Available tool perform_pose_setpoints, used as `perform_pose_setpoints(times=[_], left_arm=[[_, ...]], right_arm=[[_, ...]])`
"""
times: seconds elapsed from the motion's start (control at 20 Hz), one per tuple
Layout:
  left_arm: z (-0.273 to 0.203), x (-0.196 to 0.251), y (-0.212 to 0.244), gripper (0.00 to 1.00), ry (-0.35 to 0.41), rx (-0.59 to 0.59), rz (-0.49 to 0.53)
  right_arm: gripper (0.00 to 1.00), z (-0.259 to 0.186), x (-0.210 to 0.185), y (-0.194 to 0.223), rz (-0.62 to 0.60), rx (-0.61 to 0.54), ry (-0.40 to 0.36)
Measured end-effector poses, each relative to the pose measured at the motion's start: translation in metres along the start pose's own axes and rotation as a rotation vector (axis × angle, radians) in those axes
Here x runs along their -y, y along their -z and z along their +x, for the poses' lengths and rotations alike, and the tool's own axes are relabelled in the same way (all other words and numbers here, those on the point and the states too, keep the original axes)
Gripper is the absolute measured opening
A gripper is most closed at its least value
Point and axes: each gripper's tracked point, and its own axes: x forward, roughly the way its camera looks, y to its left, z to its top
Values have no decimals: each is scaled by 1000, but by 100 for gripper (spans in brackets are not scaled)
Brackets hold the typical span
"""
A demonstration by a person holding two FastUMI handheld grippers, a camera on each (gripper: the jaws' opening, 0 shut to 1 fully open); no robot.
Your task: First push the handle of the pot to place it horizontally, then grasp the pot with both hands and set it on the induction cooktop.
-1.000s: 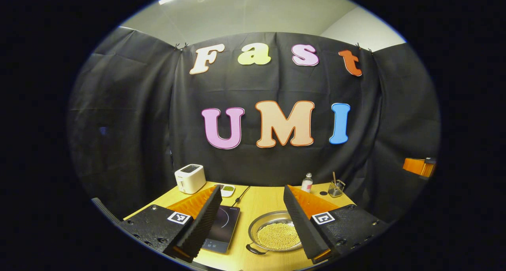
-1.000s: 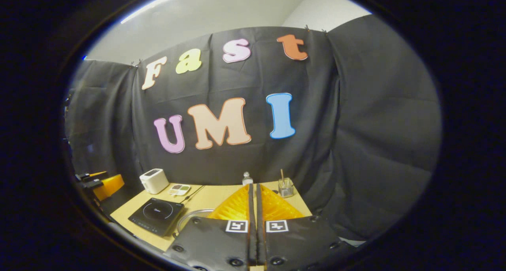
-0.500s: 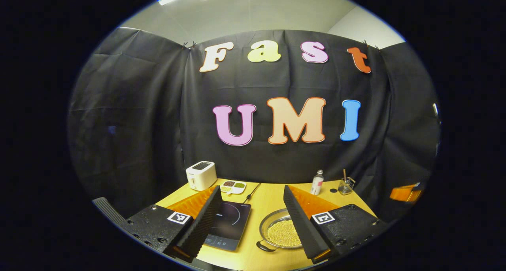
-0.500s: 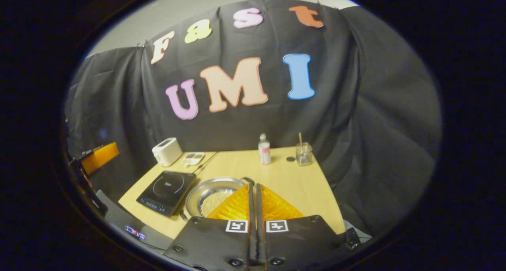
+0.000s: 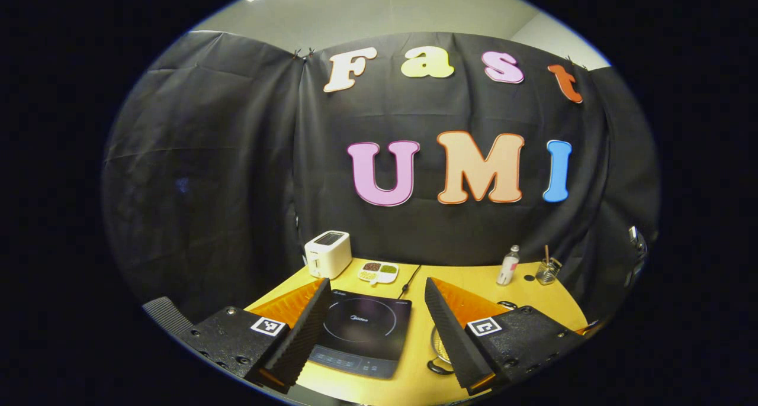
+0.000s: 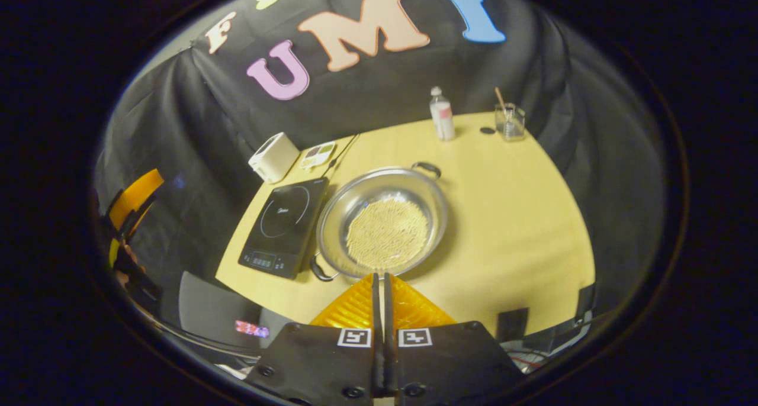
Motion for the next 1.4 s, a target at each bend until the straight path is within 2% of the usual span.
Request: perform_pose_setpoints(times=[0.05, 0.15, 0.2, 0.25, 0.3, 0.35, 0.4, 0.45, 0.55, 0.6, 0.8, 0.85, 0.9, 1.1, 1.35, 1.4], left_arm=[[7, -10, 1, 96, -9, -6, 5], [21, -27, 5, 96, -21, -20, 15], [27, -34, 8, 92, -24, -28, 19], [33, -41, 10, 96, -27, -37, 23], [40, -46, 13, 92, -29, -46, 28], [46, -51, 16, 96, -26, -56, 32], [51, -54, 20, 92, -22, -66, 33], [57, -57, 24, 93, -14, -77, 33], [68, -62, 30, 92, -1, -90, 34], [74, -63, 33, 96, 6, -92, 35], [95, -64, 43, 96, 43, -106, 0], [101, -62, 45, 93, 57, -109, -13], [105, -63, 49, 96, 66, -115, -20], [120, -70, 54, 96, 78, -125, -7], [133, -74, 65, 96, 110, -153, -17], [135, -74, 67, 93, 118, -155, -21]], right_arm=[[3, 11, -4, 6, 14, -39, 7], [3, 30, -11, 25, 27, -130, 32], [3, 39, -14, 35, 34, -168, 42], [0, 49, -18, 44, 41, -208, 45], [0, 60, -23, 55, 43, -246, 55], [0, 71, -25, 61, 40, -277, 73], [2, 79, -23, 70, 44, -309, 102], [3, 85, -24, 77, 66, -341, 128], [3, 99, -34, 86, 113, -382, 132], [3, 105, -37, 85, 132, -384, 141], [3, 129, -44, 87, 188, -391, 196], [3, 135, -47, 89, 198, -405, 201], [3, 139, -49, 92, 205, -417, 207], [2, 155, -58, 96, 199, -430, 241], [3, 164, -80, 94, 230, -424, 245], [3, 168, -85, 93, 245, -425, 243]])
